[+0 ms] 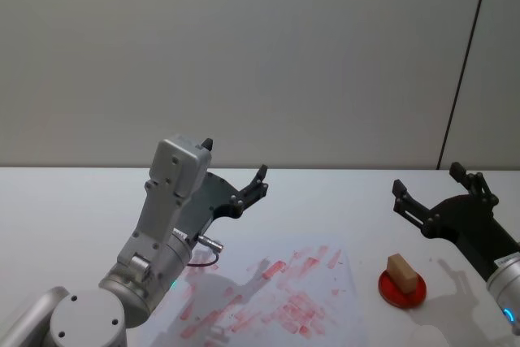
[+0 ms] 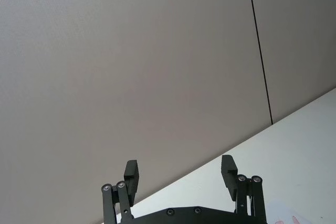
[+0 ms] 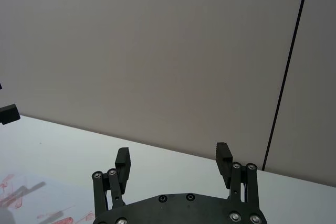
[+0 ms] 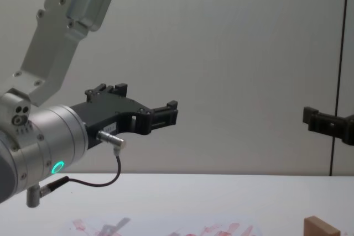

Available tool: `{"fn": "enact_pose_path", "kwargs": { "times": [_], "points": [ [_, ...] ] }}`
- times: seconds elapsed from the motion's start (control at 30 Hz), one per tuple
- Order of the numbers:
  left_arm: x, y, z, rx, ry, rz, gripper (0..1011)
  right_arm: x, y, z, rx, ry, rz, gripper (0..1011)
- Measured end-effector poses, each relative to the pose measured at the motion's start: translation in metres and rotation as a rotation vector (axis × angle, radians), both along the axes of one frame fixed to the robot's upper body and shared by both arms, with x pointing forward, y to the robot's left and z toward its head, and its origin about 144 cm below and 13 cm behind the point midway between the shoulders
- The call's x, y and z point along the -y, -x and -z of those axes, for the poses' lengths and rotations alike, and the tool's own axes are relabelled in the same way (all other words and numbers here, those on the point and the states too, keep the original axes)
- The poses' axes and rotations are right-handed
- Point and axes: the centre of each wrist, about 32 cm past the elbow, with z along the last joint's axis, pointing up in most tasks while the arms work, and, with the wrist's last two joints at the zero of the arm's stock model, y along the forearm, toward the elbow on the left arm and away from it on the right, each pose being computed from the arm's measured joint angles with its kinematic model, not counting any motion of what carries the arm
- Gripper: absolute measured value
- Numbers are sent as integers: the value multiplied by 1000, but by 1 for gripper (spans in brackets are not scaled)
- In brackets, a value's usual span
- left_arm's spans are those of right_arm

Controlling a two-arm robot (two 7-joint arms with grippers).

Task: Use the one hand to pick up the stamp and affix it onto the A4 paper.

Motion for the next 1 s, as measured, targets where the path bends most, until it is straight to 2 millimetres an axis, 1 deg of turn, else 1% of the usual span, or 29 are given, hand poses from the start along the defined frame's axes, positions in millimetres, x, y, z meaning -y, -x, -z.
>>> {"fn": "enact_pose_path", "kwargs": {
  "times": [1.0],
  "points": [
    [0,0,0,0,0,0,1002,0,0,0,0,0,0,1001]
  ]
}}
